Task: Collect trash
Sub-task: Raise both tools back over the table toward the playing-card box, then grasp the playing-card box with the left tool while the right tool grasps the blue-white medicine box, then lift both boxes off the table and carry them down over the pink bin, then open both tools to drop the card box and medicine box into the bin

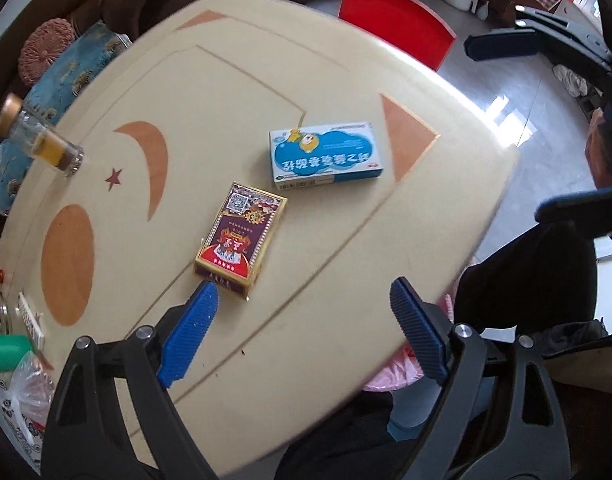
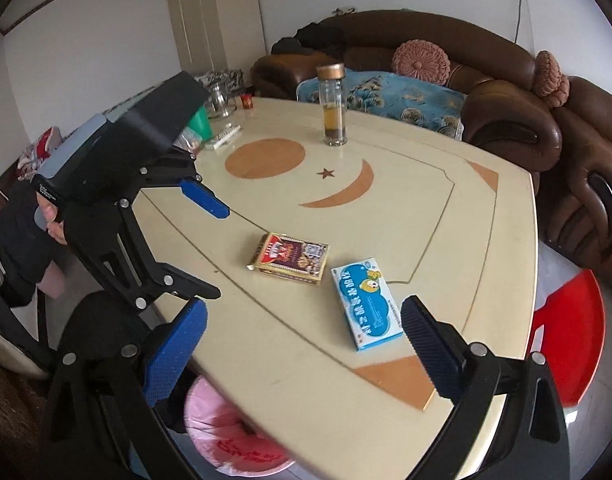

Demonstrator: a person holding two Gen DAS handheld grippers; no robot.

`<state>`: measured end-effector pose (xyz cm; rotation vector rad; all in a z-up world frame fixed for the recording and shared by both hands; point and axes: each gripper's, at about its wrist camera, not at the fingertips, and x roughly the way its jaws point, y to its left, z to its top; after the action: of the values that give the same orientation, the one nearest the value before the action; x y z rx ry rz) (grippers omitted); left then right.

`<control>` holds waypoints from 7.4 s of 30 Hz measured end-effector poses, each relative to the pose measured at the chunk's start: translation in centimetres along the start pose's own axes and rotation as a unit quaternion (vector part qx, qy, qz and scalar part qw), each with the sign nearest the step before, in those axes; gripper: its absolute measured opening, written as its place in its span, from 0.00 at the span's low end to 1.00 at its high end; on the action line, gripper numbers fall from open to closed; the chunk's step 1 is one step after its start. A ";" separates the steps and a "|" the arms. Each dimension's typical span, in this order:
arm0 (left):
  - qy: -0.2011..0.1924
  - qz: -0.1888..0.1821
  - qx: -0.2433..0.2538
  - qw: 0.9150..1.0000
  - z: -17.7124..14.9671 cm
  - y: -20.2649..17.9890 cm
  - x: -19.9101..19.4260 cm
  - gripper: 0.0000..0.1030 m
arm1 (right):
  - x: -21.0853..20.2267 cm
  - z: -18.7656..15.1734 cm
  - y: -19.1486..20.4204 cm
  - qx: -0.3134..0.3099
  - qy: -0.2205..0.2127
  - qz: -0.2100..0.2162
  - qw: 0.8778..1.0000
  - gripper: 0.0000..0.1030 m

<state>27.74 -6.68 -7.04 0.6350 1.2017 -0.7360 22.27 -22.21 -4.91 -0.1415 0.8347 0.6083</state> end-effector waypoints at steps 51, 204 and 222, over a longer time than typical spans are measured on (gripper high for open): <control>0.031 0.012 -0.045 0.998 2.3 3.8 10.9 0.61 | 15.5 -3.2 -5.0 0.061 0.118 -0.100 0.986 0.62; 0.127 -0.050 -0.351 0.926 -20.6 -8.7 28.1 0.61 | 19.8 -26.7 7.4 0.239 0.257 -0.049 0.935 0.63; 0.150 -0.010 -0.329 0.932 -20.0 -8.7 28.4 0.77 | 19.6 -26.6 7.0 0.250 0.248 -0.055 0.934 0.76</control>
<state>14.49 -1.26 -39.89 0.1719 1.6298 -0.2144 11.04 -16.90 -36.29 0.1307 1.4385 0.2343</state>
